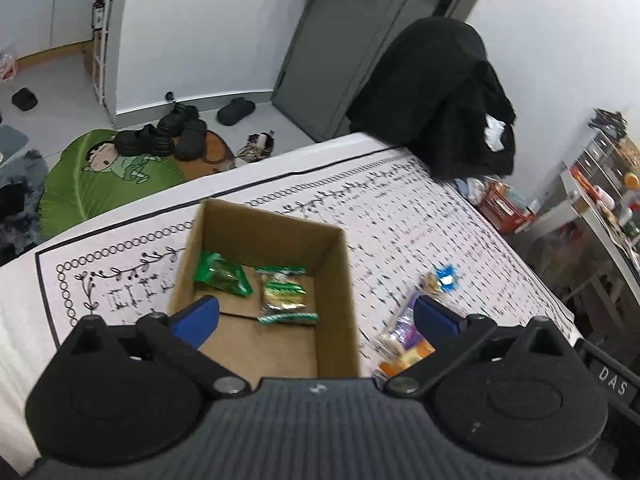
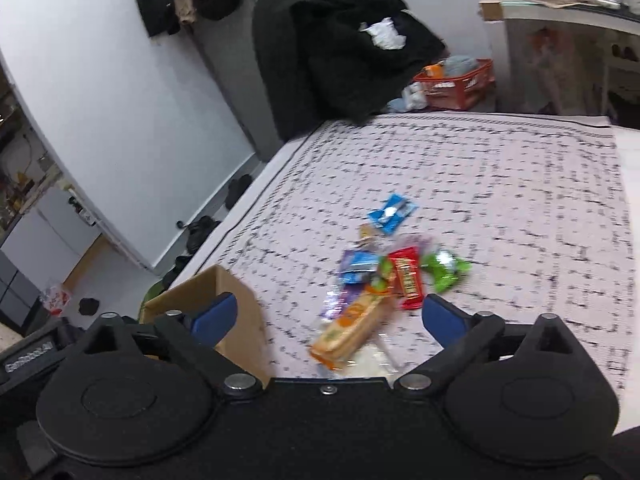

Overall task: Organize snacks
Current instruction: 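Move both grippers back to the snack pile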

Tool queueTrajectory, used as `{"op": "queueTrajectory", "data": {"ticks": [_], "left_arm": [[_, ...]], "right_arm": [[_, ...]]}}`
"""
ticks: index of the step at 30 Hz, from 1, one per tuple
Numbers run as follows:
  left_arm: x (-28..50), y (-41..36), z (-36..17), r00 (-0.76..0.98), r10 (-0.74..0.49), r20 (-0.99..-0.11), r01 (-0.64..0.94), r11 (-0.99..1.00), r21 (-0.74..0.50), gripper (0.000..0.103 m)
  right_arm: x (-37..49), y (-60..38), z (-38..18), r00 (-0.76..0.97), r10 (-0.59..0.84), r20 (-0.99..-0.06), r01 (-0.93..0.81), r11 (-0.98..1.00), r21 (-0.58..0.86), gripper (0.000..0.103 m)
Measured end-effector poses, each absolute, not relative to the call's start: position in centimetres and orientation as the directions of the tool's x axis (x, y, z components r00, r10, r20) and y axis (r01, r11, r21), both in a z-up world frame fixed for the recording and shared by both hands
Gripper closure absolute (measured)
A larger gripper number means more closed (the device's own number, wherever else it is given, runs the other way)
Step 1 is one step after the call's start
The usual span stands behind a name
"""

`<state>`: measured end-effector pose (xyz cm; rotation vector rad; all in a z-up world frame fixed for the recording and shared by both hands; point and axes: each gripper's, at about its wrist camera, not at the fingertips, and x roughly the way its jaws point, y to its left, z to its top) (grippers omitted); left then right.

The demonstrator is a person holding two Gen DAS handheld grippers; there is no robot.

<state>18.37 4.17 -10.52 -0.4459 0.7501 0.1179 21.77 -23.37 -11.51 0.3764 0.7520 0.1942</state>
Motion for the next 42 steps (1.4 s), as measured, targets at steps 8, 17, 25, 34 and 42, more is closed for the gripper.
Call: {"op": "queueTrajectory", "data": {"ticks": [8,17,25,34,42], "left_arm": [[17.2,0.2,-9.8,0.725,-0.054,-0.687,-0.222,0.925,-0.307,0.0],[16.7,-2.5,-9.3,0.713,-0.071,-0.698,-0.211,0.927,-0.31,0.0],[17.2,-4.8,-8.6,0.701,-0.071,-0.71,-0.21,0.93,-0.301,0.0],[18.6,-8.2,-10.0,0.663,-0.067,-0.746,-0.18,0.952,-0.246,0.001],[20.5,-10.3,-11.6,0.614,-0.059,-0.788,-0.223,0.944,-0.244,0.002]], "right_arm": [[20.9,-27.1,-11.8,0.718,0.301,-0.628,-0.019,0.91,0.415,0.002],[20.4,-30.0,-12.3,0.704,0.322,-0.633,-0.01,0.896,0.444,0.002],[20.9,-32.2,-13.8,0.689,0.312,-0.654,0.023,0.893,0.45,0.002],[21.8,-34.3,-16.4,0.672,0.319,-0.669,0.092,0.86,0.502,0.003],[23.1,-35.4,-18.3,0.659,0.374,-0.653,0.115,0.807,0.579,0.003]]}}
